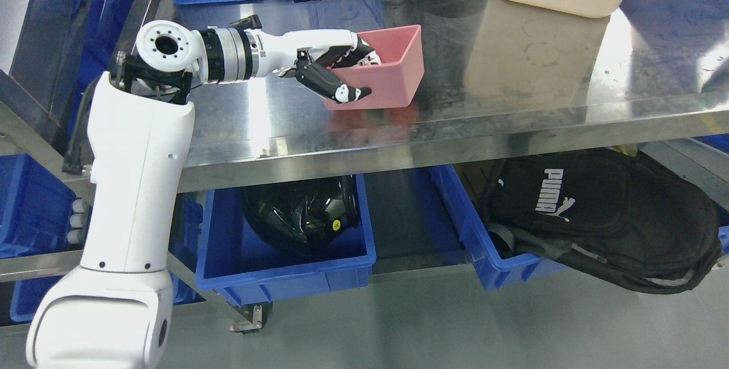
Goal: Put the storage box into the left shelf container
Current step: 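Lift the pink box off the shelf with the left hand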
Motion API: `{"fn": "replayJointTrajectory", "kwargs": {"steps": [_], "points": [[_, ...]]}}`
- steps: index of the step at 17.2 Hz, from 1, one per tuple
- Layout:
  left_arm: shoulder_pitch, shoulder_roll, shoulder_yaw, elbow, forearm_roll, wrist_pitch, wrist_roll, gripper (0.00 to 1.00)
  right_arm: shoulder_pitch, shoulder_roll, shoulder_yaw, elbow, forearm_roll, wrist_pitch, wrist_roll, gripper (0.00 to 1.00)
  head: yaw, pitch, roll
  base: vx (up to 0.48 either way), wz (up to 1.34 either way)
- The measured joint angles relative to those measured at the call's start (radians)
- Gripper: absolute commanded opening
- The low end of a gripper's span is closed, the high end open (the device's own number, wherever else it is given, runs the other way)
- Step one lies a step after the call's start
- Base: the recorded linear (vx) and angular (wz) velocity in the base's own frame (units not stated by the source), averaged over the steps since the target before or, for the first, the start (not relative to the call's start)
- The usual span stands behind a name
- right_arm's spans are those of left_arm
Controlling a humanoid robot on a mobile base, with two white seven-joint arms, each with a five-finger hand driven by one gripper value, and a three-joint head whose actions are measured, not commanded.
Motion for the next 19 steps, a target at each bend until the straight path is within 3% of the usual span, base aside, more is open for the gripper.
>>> {"fn": "replayJointTrajectory", "kwargs": {"steps": [9,12,16,19], "points": [[0.138,-0.039,0.107,-0.125,0.452,-0.007,0.334,0.07,0.0,0.0,0.0,0.0,0.0,0.0,0.0,1.0,0.0,0.0,0.0,-0.001,-0.01],[0.179,-0.044,0.122,-0.183,0.512,-0.028,0.509,0.06,0.0,0.0,0.0,0.0,0.0,0.0,0.0,1.0,0.0,0.0,0.0,-0.052,0.09],[0.251,-0.05,0.107,-0.263,0.563,-0.125,0.801,0.05,0.0,0.0,0.0,0.0,0.0,0.0,0.0,1.0,0.0,0.0,0.0,-0.111,0.3],[0.313,-0.053,0.053,-0.313,0.581,-0.228,0.942,0.05,0.0,0.0,0.0,0.0,0.0,0.0,0.0,1.0,0.0,0.0,0.0,-0.143,0.55]]}}
